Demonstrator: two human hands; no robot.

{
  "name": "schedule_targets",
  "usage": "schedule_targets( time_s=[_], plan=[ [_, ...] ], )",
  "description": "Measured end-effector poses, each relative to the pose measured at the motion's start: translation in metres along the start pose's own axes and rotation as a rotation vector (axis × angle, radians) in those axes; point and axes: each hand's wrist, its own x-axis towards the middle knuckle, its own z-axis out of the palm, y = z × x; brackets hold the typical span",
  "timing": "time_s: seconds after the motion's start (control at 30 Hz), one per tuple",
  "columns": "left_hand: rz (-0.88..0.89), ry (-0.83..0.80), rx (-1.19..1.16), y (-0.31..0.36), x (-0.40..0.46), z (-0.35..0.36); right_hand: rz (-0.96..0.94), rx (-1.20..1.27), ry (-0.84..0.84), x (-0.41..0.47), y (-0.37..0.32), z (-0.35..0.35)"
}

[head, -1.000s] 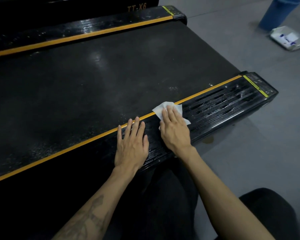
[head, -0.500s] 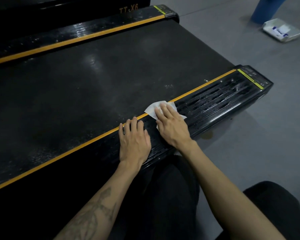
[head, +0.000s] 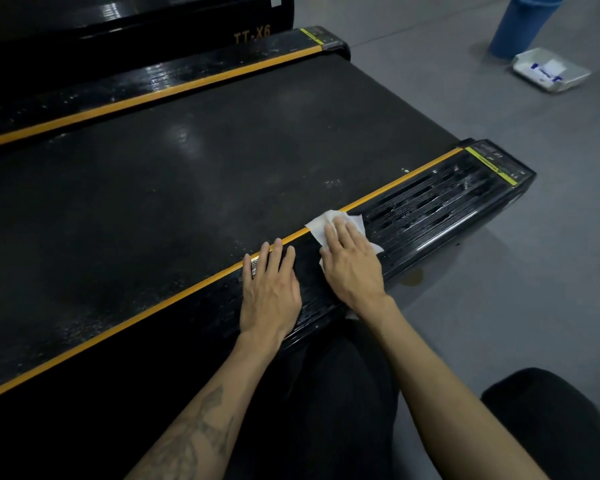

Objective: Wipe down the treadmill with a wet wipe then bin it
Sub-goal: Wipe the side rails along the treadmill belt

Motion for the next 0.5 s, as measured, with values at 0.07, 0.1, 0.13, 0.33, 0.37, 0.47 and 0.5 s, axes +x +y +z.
schedule_targets(
  time_s=[0.07, 0.1, 0.13, 0.33, 0.37, 0.47, 0.5],
  plan=[
    [-0.007, 0.008, -0.01, 0.001, 0.002, -0.001, -0.002, -0.002, -0.003, -0.012, -0.016, -0.001],
    [-0.011, 0.011, -0.014, 0.002, 0.004, -0.001, -0.036, 0.002, -0.009, -0.012, -0.02, 0.0],
    [-0.016, 0.013, -0.017, 0.004, 0.005, -0.001, -0.074, 0.007, -0.01, -0.009, -0.019, -0.002],
    [-0.022, 0.03, -0.024, 0.006, 0.006, 0.0, 0.008, 0.04, 0.062, -0.007, -0.005, -0.008],
    [-0.018, 0.03, -0.02, 0.006, 0.006, 0.0, 0.029, 0.046, 0.07, -0.015, -0.011, -0.006],
    [-0.012, 0.024, -0.009, 0.006, 0.007, 0.001, -0.054, 0.062, 0.04, -0.022, -0.024, -0.004],
    [-0.01, 0.025, -0.011, 0.006, 0.008, 0.001, -0.096, 0.053, 0.023, -0.016, -0.021, -0.006]
  ],
)
